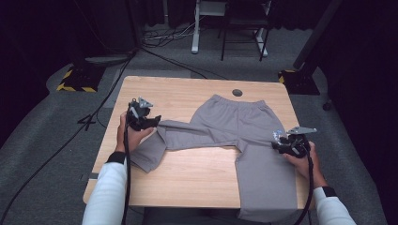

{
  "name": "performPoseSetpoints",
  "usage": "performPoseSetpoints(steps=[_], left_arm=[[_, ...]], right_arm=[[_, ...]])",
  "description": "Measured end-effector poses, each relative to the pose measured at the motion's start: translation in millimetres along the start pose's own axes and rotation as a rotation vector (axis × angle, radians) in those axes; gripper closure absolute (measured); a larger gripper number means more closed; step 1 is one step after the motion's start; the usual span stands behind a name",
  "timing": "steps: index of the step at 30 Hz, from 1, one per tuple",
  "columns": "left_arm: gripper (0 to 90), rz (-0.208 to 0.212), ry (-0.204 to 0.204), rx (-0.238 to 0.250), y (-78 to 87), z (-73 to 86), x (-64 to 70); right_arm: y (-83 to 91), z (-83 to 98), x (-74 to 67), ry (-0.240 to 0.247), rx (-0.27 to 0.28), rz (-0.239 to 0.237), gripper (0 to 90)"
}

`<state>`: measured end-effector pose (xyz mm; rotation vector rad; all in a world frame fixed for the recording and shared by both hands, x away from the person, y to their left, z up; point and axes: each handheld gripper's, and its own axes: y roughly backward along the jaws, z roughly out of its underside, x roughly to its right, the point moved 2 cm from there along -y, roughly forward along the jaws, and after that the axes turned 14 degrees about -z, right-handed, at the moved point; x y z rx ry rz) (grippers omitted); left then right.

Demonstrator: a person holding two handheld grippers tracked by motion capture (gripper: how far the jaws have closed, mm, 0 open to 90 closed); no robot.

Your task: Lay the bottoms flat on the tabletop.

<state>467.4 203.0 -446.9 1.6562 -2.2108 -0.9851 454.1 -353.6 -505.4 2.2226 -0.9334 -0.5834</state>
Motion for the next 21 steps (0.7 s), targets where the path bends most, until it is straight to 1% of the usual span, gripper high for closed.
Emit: performPoseSetpoints(steps=[1,2,3,4,5,6,7,8,9,10,11,13,14,15,16,17,19,21], left_arm=[[39.4,0.016,-0.011,0.008,8.9,8.1,4.2],[36.0,0.039,-0.01,0.022,18.1,16.6,8.7],[35.1,0.053,-0.017,0.044,27.2,25.6,12.7],[34.2,0.059,-0.03,0.061,38.2,37.3,18.7],[32.3,0.072,-0.048,0.068,46.2,46.5,24.1],[31.4,0.072,-0.082,0.067,54.8,57.9,31.2],[31.3,0.066,-0.108,0.063,58.8,64.0,35.5],[31.3,0.065,-0.123,0.06,62.0,70.0,39.3],[31.4,0.085,-0.131,0.047,65.1,77.6,43.7],[31.4,0.092,-0.147,0.028,67.3,84.5,47.1],[31.6,0.09,-0.146,0.016,68.9,91.0,49.8],[32.1,0.107,-0.146,-0.003,70.8,101.4,51.3],[32.1,0.095,-0.152,-0.015,71.3,105.9,50.6],[32.1,0.095,-0.138,-0.027,71.5,110.1,49.1],[32.1,0.116,-0.115,-0.033,71.4,114.3,46.4],[33.4,0.127,-0.107,-0.045,70.3,120.1,43.8],[34.1,0.119,-0.112,-0.057,68.9,125.2,42.9],[34.4,0.127,-0.111,-0.058,67.3,128.6,40.4]], right_arm=[[0.5,0.5,-0.3,0.002,0.0,0.0,48.3],[0.6,1.0,-0.4,-0.002,0.004,-0.002,48.3],[1.0,1.4,-0.1,-0.007,0.004,-0.005,48.2],[1.1,1.5,0.0,-0.009,0.003,-0.006,48.2],[1.1,1.1,-0.5,-0.007,0.0,-0.003,48.2],[1.0,0.7,-1.3,-0.001,-0.006,0.006,48.4],[0.8,0.1,-2.7,0.004,-0.01,0.013,48.5],[0.7,-0.2,-3.3,0.006,-0.011,0.017,48.6],[0.6,-0.4,-3.5,0.01,-0.013,0.02,48.6],[0.6,-0.6,-4.0,0.013,-0.015,0.023,48.6],[0.6,-0.8,-4.1,0.013,-0.017,0.024,48.5],[0.5,-0.5,-4.1,0.012,-0.015,0.023,48.6],[0.6,0.1,-4.1,0.011,-0.009,0.023,48.6],[0.8,0.6,-3.7,0.011,-0.006,0.019,48.5],[1.0,1.1,-3.2,0.006,-0.004,0.012,48.5],[1.1,1.2,-2.9,0.005,-0.003,0.011,48.4],[1.1,1.3,-3.0,0.006,-0.002,0.01,48.4],[1.1,1.4,-3.1,0.007,-0.001,0.011,48.4]])
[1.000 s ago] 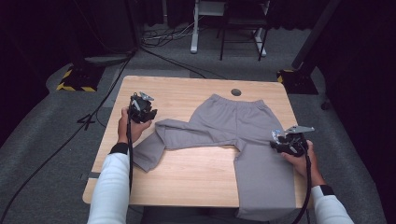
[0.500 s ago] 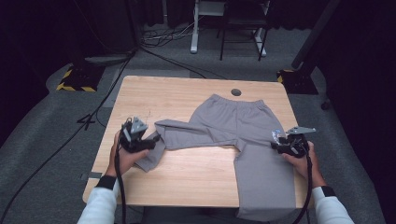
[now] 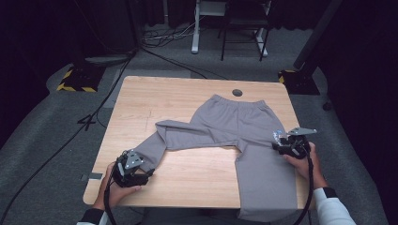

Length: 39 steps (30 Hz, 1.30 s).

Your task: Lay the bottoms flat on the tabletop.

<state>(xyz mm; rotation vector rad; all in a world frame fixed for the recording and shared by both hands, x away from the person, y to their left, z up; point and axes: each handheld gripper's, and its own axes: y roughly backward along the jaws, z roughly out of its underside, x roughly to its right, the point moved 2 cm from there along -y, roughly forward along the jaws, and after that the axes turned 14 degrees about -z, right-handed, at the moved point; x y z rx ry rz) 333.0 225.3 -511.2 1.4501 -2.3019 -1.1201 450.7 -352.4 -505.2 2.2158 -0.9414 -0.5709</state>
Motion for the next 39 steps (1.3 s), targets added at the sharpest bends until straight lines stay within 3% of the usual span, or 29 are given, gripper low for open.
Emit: performPoseSetpoints(steps=[5,7,11,15,19,21,26,30,33,35,39], left_arm=[[39.1,0.025,0.021,0.016,-5.5,0.4,-3.3],[47.0,0.031,0.037,0.023,-6.3,1.0,-4.6],[58.6,0.034,0.031,0.034,-5.8,1.5,-5.3],[76.3,0.012,0.015,0.04,-6.7,-0.2,-4.5],[79.3,-0.006,-0.003,0.041,-6.6,-2.7,-3.3],[79.6,-0.007,0.002,0.069,-3.1,-6.6,-4.1],[79.7,0.016,0.06,0.19,16.2,-22.1,-14.7],[79.7,-0.054,0.127,0.243,26.6,-32.8,-33.3],[79.7,-0.079,0.198,0.269,28.5,-38.9,-50.2],[79.6,-0.118,0.226,0.275,26.0,-42.5,-64.0],[79.5,-0.149,0.326,0.236,8.3,-40.9,-93.4]], right_arm=[[0.1,0.0,-0.5,0.001,-0.001,0.002,48.4],[0.1,0.0,-0.5,0.001,-0.001,0.001,48.3],[0.1,0.1,-0.5,0.002,0.0,0.002,48.4],[0.1,0.2,-0.3,0.002,0.001,0.0,48.4],[0.0,0.2,-0.3,0.0,0.002,-0.001,48.4],[-0.1,0.3,-0.2,-0.003,0.004,-0.002,48.3],[-0.4,0.8,0.7,-0.012,0.011,-0.009,48.3],[-0.7,0.9,0.9,-0.017,0.015,-0.011,48.3],[-0.8,0.8,0.6,-0.016,0.014,-0.01,48.3],[-1.0,0.6,-0.3,-0.008,0.014,-0.002,48.5],[-1.5,-0.5,-1.6,0.007,0.007,0.014,48.5]])
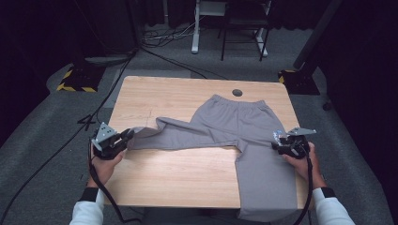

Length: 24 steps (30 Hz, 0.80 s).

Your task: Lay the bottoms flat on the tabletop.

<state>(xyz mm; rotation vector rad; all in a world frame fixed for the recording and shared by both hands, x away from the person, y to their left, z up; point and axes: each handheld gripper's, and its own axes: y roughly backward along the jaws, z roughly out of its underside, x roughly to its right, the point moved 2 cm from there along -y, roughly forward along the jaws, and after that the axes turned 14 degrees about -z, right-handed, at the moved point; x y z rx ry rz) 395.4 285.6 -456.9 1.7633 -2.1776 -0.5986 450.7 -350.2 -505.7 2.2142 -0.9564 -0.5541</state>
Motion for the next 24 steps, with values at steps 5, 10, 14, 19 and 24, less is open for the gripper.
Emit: performPoseSetpoints(steps=[5,10,14,19,24], left_arm=[[79.2,-0.087,0.08,-0.064,-26.6,7.2,-27.8],[72.0,-0.16,0.214,-0.138,-43.9,21.2,-49.7],[57.9,-0.218,0.2,-0.181,-44.4,28.2,-53.2],[32.1,-0.198,0.211,-0.168,-36.2,28.2,-51.0],[30.4,-0.15,0.033,-0.162,-35.7,22.8,-21.3]], right_arm=[[-0.1,0.2,0.3,-0.005,0.003,-0.002,48.5],[0.0,0.4,0.5,-0.012,0.005,-0.002,48.5],[0.0,0.4,0.6,-0.013,0.005,-0.003,48.2],[0.0,-0.1,0.0,-0.005,0.0,0.002,48.0],[-0.1,-0.4,0.0,-0.002,-0.001,0.001,47.8]])
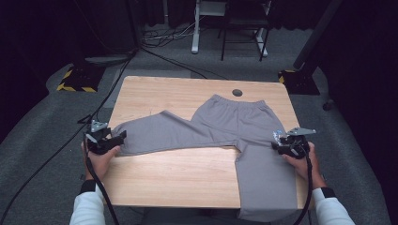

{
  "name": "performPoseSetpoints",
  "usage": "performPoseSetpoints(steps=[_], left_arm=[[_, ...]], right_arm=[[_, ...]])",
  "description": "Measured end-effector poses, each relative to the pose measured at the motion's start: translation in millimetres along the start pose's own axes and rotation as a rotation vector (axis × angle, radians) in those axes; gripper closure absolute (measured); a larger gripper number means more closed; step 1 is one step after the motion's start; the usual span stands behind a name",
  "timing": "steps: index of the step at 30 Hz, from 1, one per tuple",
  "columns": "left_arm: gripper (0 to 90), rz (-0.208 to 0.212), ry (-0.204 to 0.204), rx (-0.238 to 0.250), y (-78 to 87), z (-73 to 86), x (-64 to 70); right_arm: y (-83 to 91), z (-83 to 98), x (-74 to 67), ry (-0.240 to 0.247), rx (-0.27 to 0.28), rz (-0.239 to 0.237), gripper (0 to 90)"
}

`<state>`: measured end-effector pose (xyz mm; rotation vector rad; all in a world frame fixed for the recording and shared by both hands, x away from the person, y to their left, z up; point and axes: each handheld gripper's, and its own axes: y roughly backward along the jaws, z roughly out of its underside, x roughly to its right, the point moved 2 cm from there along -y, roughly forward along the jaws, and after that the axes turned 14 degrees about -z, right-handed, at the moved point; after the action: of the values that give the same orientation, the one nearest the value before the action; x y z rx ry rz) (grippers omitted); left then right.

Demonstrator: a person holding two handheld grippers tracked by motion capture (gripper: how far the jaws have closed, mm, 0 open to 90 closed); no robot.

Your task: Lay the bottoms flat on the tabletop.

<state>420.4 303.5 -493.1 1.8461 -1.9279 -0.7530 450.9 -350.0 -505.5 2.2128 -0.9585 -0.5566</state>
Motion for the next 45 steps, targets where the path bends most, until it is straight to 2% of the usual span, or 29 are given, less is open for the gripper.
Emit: performPoseSetpoints(steps=[2,4,6,8,10,11,14,16,18,21,24,29,31,37,38,39,42,43,44,45], left_arm=[[32.8,0.029,-0.07,-0.016,-2.1,0.0,15.8],[36.9,0.059,-0.125,-0.051,-6.0,0.3,28.9],[42.2,0.124,-0.157,-0.073,-9.1,1.4,39.1],[46.9,0.151,-0.198,-0.102,-10.6,2.8,48.2],[48.9,0.173,-0.221,-0.12,-11.5,5.9,56.1],[49.3,0.171,-0.234,-0.111,-10.9,6.9,59.0],[51.1,0.217,-0.224,-0.129,-5.5,8.3,66.0],[51.5,0.226,-0.25,-0.139,2.2,11.3,75.8],[52.1,0.26,-0.269,-0.15,10.3,14.8,86.1],[52.3,0.314,-0.345,-0.166,26.5,21.7,108.6],[52.2,0.408,-0.393,-0.184,43.8,29.2,133.6],[52.1,0.512,-0.461,-0.191,64.0,39.2,167.2],[51.6,0.582,-0.486,-0.203,71.1,42.2,180.2],[50.2,0.712,-0.622,-0.208,93.0,48.7,219.8],[49.5,0.719,-0.647,-0.193,97.3,48.1,224.5],[47.3,0.715,-0.654,-0.176,101.2,45.6,227.7],[44.2,0.709,-0.619,-0.113,106.6,31.2,227.0],[42.0,0.681,-0.602,-0.095,105.3,25.0,224.2],[40.0,0.628,-0.588,-0.068,100.7,16.9,219.1],[39.9,0.594,-0.567,-0.056,95.6,10.4,213.7]], right_arm=[[0.0,0.0,0.0,0.0,0.0,0.0,47.8],[-0.1,-0.1,-0.2,0.002,0.0,0.002,47.8],[-0.1,-0.1,-0.4,0.005,-0.001,0.002,47.8],[-0.1,0.0,-0.5,0.003,0.0,0.004,47.8],[-0.1,0.1,-0.4,0.003,0.001,0.004,47.8],[-0.1,0.1,-0.5,0.004,0.001,0.002,47.8],[-0.1,0.0,-0.9,0.005,-0.001,0.007,47.9],[-0.2,-0.2,-1.2,0.007,-0.002,0.01,47.9],[-0.2,-0.2,-1.5,0.007,-0.001,0.012,47.9],[-0.2,-0.2,-1.7,0.008,-0.002,0.013,47.9],[-0.3,-0.4,-2.3,0.009,-0.004,0.015,47.9],[-1.3,-1.3,-3.8,0.013,-0.005,0.017,47.9],[-1.6,-2.1,-4.5,0.02,-0.011,0.022,47.8],[-3.6,-3.9,-7.4,0.022,-0.015,0.016,47.4],[-4.0,-4.4,-8.2,0.023,-0.016,0.014,47.3],[-4.1,-4.6,-8.6,0.027,-0.019,0.016,47.3],[-4.5,-5.2,-9.8,0.032,-0.023,0.016,46.5],[-4.5,-5.5,-10.1,0.034,-0.027,0.019,45.5],[-4.5,-5.8,-10.6,0.034,-0.031,0.024,44.9],[-4.4,-6.4,-11.2,0.038,-0.037,0.029,44.5]])
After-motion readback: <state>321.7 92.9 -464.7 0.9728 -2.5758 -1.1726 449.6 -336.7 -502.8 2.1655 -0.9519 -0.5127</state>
